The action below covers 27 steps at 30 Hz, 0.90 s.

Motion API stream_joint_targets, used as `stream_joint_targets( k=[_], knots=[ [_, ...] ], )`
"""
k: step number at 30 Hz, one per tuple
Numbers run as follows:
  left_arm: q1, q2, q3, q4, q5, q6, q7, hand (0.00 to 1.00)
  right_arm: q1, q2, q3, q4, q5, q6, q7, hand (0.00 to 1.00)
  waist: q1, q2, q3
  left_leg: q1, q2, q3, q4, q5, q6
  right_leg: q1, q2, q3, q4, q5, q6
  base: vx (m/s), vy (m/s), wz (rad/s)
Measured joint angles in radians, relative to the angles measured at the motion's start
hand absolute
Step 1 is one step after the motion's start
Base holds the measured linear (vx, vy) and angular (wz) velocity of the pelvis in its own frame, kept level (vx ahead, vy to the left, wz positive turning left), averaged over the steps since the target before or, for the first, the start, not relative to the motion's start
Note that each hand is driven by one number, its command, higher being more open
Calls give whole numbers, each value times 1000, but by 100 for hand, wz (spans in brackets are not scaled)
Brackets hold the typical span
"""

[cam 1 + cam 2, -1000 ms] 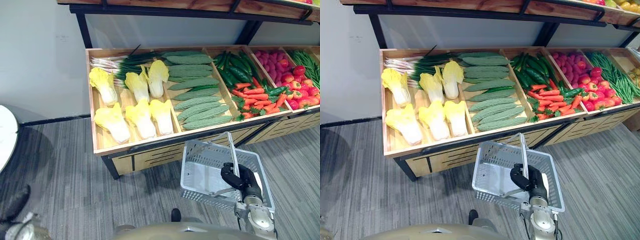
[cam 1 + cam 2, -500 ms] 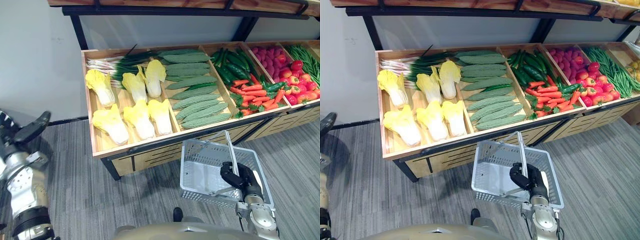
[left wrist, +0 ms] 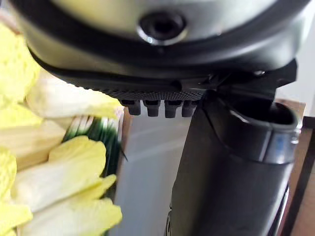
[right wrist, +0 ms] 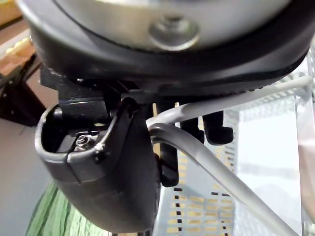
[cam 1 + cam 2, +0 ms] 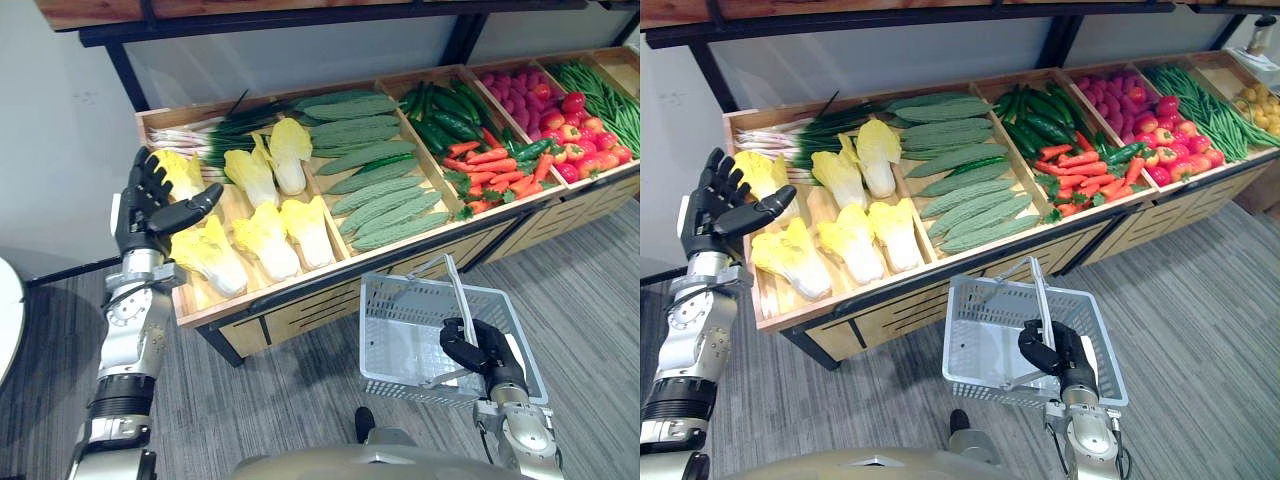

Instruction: Pick vegetable in the basket

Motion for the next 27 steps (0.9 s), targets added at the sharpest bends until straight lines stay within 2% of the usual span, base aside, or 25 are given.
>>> stream_joint_targets(
  k=[2,14,17,22,27],
  knots=[
    [0,-8,-8,-12,-2,0,-1,100,0,0,-1,0,0,0,-2,0,-11,1,0,-2,0,2,0,0,0,0,0,1,-8,6,0,0,0,0],
    [0,-44,-77,-32,-1,5,0,100,2,0,-1,-4,0,0,-1,0,-13,7,5,-15,0,8,2,1,2,0,0,4,-39,30,0,-4,2,-1],
    [0,-61,-82,-34,-1,24,5,100,3,0,-1,-6,0,0,-1,0,-14,11,13,-16,0,11,2,1,2,1,0,7,-47,36,0,0,4,-1],
    [0,-66,-78,-80,-1,24,24,100,8,0,-8,-13,0,0,-1,0,-16,16,25,-15,-1,11,1,1,2,1,0,5,-47,37,1,0,0,0],
    [0,-67,-22,-116,0,23,53,100,8,0,-14,-27,0,0,-1,0,-17,22,31,-15,-2,11,2,1,3,1,-1,3,-46,37,2,-7,1,0]
  ],
)
